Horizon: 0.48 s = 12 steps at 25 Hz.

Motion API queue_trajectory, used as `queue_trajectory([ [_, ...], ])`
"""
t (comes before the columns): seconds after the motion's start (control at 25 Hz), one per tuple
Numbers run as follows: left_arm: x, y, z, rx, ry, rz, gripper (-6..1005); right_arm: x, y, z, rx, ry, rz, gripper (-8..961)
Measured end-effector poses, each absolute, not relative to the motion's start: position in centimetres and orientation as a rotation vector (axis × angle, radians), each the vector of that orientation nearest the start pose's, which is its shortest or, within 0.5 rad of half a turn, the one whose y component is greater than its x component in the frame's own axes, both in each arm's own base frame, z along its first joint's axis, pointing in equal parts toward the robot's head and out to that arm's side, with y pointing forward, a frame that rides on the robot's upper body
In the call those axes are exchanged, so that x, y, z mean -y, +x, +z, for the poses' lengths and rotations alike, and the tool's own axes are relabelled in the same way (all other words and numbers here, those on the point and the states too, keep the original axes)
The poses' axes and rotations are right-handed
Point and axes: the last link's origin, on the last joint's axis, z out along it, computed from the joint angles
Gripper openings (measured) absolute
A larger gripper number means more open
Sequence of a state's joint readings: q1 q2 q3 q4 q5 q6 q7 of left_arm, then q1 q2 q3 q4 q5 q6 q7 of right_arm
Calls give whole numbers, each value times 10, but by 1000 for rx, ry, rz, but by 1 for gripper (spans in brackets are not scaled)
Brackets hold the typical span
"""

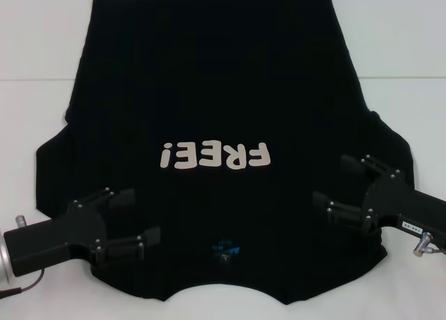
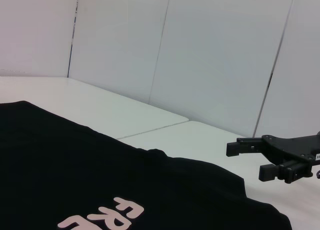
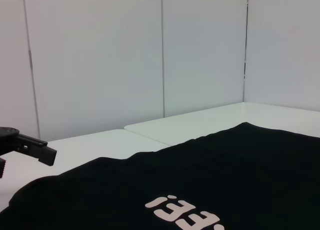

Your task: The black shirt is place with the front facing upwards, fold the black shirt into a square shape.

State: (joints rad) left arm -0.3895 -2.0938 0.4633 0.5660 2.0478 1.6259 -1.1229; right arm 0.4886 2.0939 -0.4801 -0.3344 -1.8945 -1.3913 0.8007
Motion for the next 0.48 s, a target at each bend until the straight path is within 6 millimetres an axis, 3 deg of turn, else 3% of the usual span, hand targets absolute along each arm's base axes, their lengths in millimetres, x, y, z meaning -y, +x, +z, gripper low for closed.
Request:
queue_trajectory([
  [0.48, -277, -314, 1, 638, -2557, -790, 948, -313, 300, -33, -405, -2430, 736, 954],
])
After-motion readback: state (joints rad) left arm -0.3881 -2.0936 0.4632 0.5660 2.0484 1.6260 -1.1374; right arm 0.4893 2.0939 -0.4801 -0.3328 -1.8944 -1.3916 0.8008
